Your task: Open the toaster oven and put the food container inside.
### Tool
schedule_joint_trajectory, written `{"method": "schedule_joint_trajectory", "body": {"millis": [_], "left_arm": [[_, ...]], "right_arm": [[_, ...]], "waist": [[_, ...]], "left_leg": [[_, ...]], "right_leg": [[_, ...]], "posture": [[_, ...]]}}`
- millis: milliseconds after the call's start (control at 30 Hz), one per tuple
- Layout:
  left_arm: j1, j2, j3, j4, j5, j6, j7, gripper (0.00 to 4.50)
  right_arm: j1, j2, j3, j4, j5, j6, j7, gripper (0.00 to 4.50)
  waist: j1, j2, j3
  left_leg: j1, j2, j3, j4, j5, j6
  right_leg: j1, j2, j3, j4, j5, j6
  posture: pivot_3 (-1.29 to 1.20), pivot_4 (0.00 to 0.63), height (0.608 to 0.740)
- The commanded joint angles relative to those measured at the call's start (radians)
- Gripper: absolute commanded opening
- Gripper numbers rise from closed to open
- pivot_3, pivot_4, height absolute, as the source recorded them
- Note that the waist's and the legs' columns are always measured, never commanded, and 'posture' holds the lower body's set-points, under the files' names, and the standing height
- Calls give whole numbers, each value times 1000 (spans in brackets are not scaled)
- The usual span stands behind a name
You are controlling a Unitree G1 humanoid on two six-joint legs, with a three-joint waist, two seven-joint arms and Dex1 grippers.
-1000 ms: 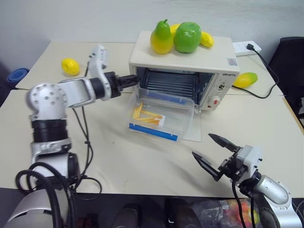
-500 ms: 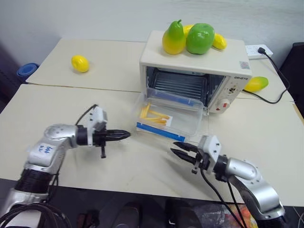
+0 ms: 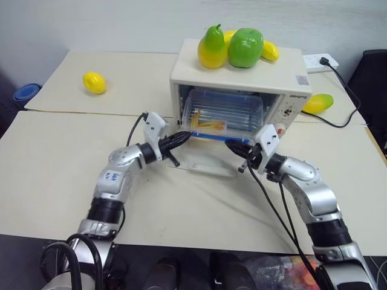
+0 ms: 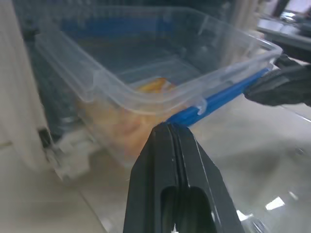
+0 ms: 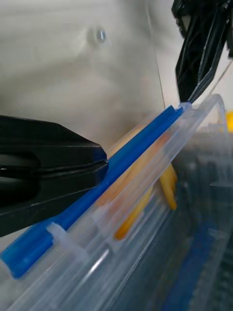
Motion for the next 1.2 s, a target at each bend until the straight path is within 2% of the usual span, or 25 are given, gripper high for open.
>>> {"method": "schedule_joint_trajectory", "body": {"millis": [33, 133, 233, 333, 400, 500, 600, 667, 767, 833, 933, 1100, 1200], "left_arm": [[-61, -36, 24, 98, 67, -119, 76, 0], [-86, -59, 39, 151, 76, -155, 89, 0], [-42, -14, 53, 82, 41, -116, 2, 0], [43, 88, 98, -34, -41, -48, -131, 574], [108, 175, 136, -103, -97, -24, -237, 1178], [208, 302, 186, -155, -163, -56, -431, 2041], [319, 413, 193, -174, -186, -131, -644, 3045], [344, 437, 207, -176, -200, -123, -669, 3584], [356, 443, 222, -222, -262, -61, -701, 4480], [357, 438, 224, -252, -284, -38, -703, 4480], [337, 356, 279, -251, -304, -96, -615, 4480], [334, 329, 352, -257, -377, 14, -505, 4480], [348, 335, 379, -296, -427, 83, -475, 4480]], "right_arm": [[-67, 35, -34, 83, -27, -69, -40, 25], [-91, 62, -32, 108, -27, -70, -39, 25], [-45, 38, -45, 14, 31, -3, 25, 25], [51, -47, -115, -142, 153, 82, 128, 0], [123, -131, -176, -185, 194, 102, 191, 0], [223, -246, -246, -114, 169, 18, 285, 0], [295, -308, -234, 46, 82, -277, 439, 0], [302, -317, -200, 159, 35, -412, 504, 0], [262, -274, -170, 262, 27, -464, 523, 0], [226, -230, -153, 305, 31, -481, 522, 0], [173, -137, -151, 303, 82, -450, 502, 0], [118, -43, -207, 202, 200, -345, 442, 0], [100, -26, -244, 115, 286, -280, 417, 0]], "waist": [[-6, 0, 0], [-9, 0, 0], [-10, 0, 0], [-10, 0, 0], [-9, 0, 0], [-6, 0, 0], [-8, 1, 0], [-8, 1, 0], [-9, 1, 1], [-13, 1, 1], [-16, 3, 0], [-16, 3, 0], [-9, 3, 0]], "left_leg": [[0, 0, 0, 0, 0, 0], [0, 0, 1, 0, 0, -1], [-1, 0, 1, 0, 0, -1], [-1, 1, 1, -2, 0, -1], [-3, 1, 1, -2, 0, -1], [-3, 0, 1, -1, 0, 0], [5, 1, 1, -4, 0, 0], [7, 1, 1, -4, 0, 1], [8, 1, 1, -4, -1, 1], [8, 1, 1, -4, -1, 1], [8, 2, 1, -4, 0, 1], [4, 2, 1, -2, 0, 0], [3, 2, 0, -2, 0, 0]], "right_leg": [[0, 0, 0, 2, 0, 0], [-1, 0, 0, 2, 0, 0], [-2, 0, 0, 4, 0, 0], [-3, 0, 0, 4, 0, 0], [-4, 0, 0, 3, 0, 0], [-3, -1, 1, 0, 0, 0], [5, -1, 0, -5, 0, 0], [7, -1, 0, -6, 0, 0], [8, -1, 0, -5, 0, 0], [7, -1, 1, -4, 0, 0], [7, 0, 1, -3, 0, 0], [3, 0, 0, -2, 0, 0], [3, 0, 0, -3, 0, 0]], "posture": [[0, 150, 740], [0, 150, 740], [0, 150, 740], [0, 150, 740], [0, 150, 740], [0, 150, 740], [0, 150, 740], [0, 150, 740], [0, 150, 740], [0, 150, 740], [0, 150, 740], [0, 150, 740], [0, 150, 740]]}}
